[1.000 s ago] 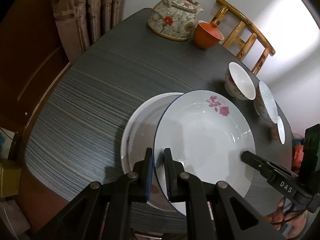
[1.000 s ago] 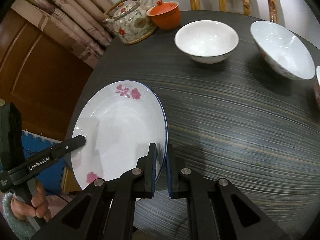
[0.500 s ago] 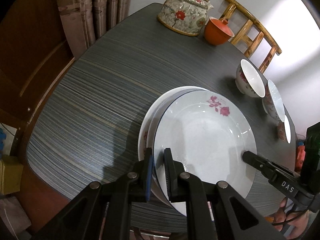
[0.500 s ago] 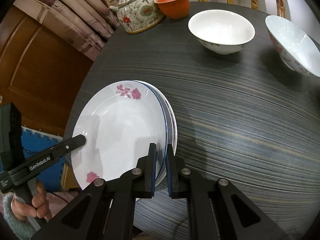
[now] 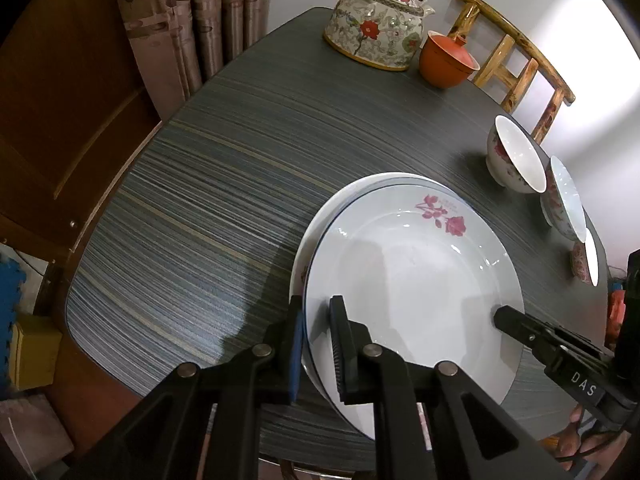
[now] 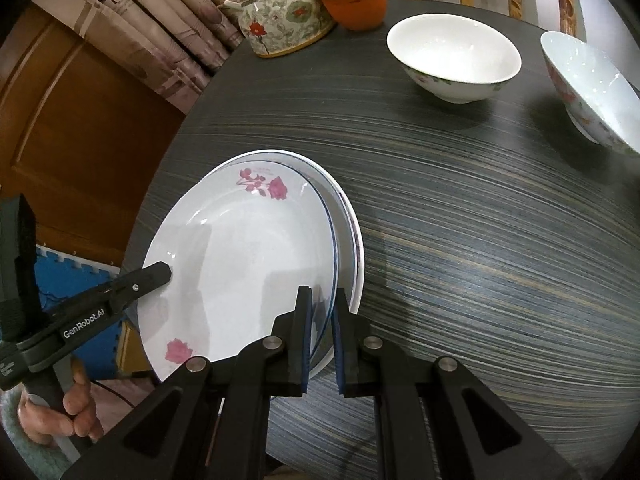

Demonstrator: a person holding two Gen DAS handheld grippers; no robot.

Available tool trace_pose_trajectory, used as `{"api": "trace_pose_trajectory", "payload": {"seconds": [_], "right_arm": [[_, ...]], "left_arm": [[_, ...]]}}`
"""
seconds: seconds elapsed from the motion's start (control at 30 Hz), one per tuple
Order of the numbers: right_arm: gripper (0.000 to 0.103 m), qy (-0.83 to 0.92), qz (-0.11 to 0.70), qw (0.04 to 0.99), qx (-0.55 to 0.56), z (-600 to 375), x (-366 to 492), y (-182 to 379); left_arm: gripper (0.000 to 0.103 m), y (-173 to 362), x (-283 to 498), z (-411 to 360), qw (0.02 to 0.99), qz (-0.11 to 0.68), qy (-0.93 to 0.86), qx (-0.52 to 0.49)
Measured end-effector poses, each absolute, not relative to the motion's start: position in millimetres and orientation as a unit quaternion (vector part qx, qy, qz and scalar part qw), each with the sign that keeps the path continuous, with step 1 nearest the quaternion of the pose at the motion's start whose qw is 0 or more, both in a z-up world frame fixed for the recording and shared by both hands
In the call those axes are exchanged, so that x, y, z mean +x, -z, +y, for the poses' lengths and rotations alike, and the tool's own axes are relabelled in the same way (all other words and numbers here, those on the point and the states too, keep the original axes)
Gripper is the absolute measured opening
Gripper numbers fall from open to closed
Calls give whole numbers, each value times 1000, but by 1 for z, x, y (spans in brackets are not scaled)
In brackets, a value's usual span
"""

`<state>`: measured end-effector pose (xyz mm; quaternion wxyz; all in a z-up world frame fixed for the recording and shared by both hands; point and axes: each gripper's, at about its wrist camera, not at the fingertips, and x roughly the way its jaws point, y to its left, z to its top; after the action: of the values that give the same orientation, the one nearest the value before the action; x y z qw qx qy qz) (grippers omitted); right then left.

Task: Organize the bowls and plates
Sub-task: 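Lower the red-flower plate onto the stack and open the right tool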

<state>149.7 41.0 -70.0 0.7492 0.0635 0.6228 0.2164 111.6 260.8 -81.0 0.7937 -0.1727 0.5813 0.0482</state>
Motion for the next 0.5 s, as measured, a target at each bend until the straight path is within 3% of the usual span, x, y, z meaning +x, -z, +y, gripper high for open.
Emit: {"api": "trace_pose_trajectory", "payload": {"seconds": [0.5], "right_arm": [[12, -209, 627, 749, 57, 46, 154, 71]], "left_arm": [[14, 81, 116, 256, 796, 583, -58, -153]]}}
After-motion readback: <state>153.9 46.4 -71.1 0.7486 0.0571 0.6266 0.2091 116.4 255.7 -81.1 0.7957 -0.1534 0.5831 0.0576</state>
